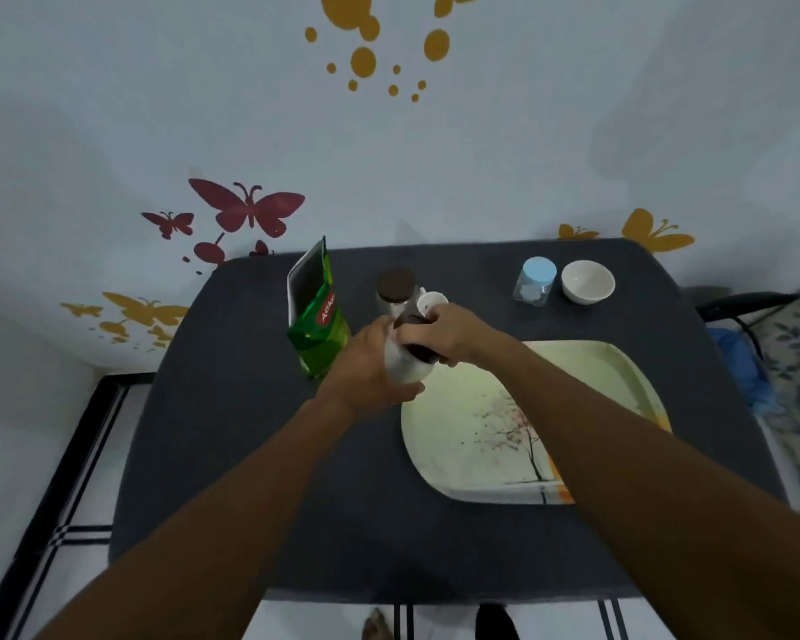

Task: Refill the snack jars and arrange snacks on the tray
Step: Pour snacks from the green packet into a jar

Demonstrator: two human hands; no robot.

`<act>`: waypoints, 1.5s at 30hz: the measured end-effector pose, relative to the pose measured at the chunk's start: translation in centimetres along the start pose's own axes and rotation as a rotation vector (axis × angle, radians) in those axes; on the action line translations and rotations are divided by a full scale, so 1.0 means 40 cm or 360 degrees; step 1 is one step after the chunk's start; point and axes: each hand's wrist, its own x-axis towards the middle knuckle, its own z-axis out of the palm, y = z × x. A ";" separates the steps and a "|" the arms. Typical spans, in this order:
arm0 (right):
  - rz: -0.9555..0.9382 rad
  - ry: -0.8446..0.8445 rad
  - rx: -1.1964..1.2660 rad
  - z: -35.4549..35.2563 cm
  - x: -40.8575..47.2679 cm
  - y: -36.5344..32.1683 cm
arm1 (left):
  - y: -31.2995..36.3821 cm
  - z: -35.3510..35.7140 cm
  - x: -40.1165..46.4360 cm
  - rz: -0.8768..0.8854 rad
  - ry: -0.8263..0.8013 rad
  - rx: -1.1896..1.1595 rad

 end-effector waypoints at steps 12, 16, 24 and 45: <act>0.0101 -0.0273 -0.0148 0.217 -0.078 -0.073 | -0.101 -0.089 -0.184 0.0006 -0.0147 -0.0148; 0.0094 -0.0410 -0.0092 0.225 -0.071 -0.091 | -0.121 -0.082 -0.199 -0.0092 -0.0124 0.0014; -0.0363 -0.0220 0.0269 0.312 -0.059 -0.020 | -0.204 -0.053 -0.210 -0.0175 -0.0160 0.0557; -0.0065 0.0112 -0.0328 0.407 0.005 0.007 | -0.500 -0.047 -0.214 -0.0123 -0.0429 -0.0057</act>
